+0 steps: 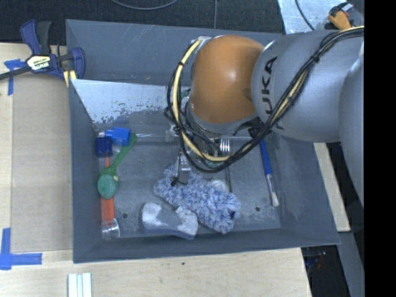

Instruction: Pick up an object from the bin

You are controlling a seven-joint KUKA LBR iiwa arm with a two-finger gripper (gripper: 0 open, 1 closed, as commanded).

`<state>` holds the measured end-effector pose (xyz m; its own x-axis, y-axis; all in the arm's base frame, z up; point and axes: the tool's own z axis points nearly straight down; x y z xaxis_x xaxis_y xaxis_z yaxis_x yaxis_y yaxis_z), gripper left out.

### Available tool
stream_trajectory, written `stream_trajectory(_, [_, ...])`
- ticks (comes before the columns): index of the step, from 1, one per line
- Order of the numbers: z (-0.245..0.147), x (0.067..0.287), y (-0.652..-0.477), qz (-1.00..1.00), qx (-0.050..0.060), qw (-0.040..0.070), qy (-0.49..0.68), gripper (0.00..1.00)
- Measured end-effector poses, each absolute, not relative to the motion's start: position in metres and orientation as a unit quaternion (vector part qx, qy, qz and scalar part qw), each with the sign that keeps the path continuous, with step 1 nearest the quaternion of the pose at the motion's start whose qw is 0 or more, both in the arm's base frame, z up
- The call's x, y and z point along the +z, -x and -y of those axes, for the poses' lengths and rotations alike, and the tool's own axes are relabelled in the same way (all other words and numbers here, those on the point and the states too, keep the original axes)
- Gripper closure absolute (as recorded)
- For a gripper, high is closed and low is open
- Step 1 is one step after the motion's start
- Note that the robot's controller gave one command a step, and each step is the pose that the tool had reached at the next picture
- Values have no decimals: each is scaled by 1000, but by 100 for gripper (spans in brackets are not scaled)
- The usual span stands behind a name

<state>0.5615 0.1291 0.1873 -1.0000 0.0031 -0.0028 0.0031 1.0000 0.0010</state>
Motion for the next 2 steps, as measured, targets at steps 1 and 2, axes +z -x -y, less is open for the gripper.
stream_trajectory(1, [-129,187,-562,-1000,1,1,-2,0])
stream_trajectory(2, [-92,129,-513,-992,0,-1,124,0])
